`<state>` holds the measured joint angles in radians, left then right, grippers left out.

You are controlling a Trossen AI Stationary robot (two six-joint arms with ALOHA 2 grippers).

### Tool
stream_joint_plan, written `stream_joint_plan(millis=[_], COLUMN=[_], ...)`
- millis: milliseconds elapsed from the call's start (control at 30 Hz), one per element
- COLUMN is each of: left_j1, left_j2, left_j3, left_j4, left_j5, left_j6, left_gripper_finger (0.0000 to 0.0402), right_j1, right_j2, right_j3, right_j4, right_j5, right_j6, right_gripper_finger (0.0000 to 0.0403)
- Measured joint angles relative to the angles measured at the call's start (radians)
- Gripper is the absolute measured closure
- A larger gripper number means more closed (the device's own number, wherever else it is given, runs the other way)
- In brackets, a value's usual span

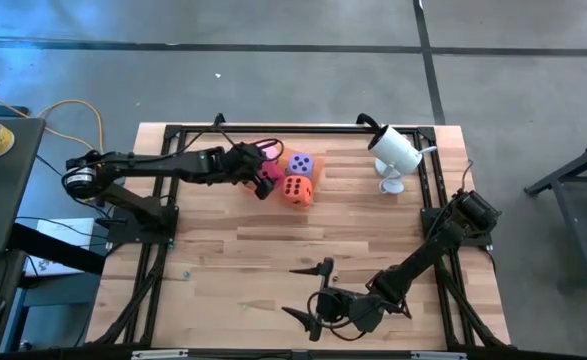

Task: Pick & Place Dice
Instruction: Put the large red die into the orange bin

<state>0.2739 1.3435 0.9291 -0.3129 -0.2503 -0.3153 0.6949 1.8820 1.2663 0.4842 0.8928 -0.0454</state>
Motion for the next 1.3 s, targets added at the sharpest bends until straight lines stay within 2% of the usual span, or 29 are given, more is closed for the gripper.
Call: stream_joint_plan(millis=[167,433,633,833,967,1100,1300], left_j1=[-0.001,-0.001,-0.014,-0.033,-0.044,-0.066,-0.081], left_j2=[0.002,0.019,0.019,0.019,0.025,0.029,0.029], left_j3=[0.0,0.0,0.0,0.0,0.0,0.0,0.0], left_j4=[-0.024,-0.023,-0.008,0.005,0.001,-0.003,-0.005], left_j5=[-0.004,-0.009,-0.015,-0.032,-0.105,-0.13,-0.154], left_j6=[0.018,0.038,0.138,0.108,0.086,0.075,0.074], left_gripper_finger=[0.0018,0.0018,0.0018,0.0018,0.0018,0.0018,0.0012], right_j1=[0.004,0.013,0.015,0.015,0.018,0.02,0.019], right_j2=[0.0,0.0,0.0,0.0,0.0,0.0,0.0], right_j3=[0.0,0.0,0.0,0.0,0.0,0.0,0.0], right_j4=[0.007,0.007,0.006,0.006,0.006,0.004,0.0], right_j5=[-0.04,-0.04,-0.04,-0.04,-0.041,-0.042,-0.091], right_j6=[0.001,0.023,0.026,0.027,0.027,0.057,0.076], right_gripper_finger=[0.0007,0.0007,0.0007,0.0007,0.0007,0.0007,0.0007])
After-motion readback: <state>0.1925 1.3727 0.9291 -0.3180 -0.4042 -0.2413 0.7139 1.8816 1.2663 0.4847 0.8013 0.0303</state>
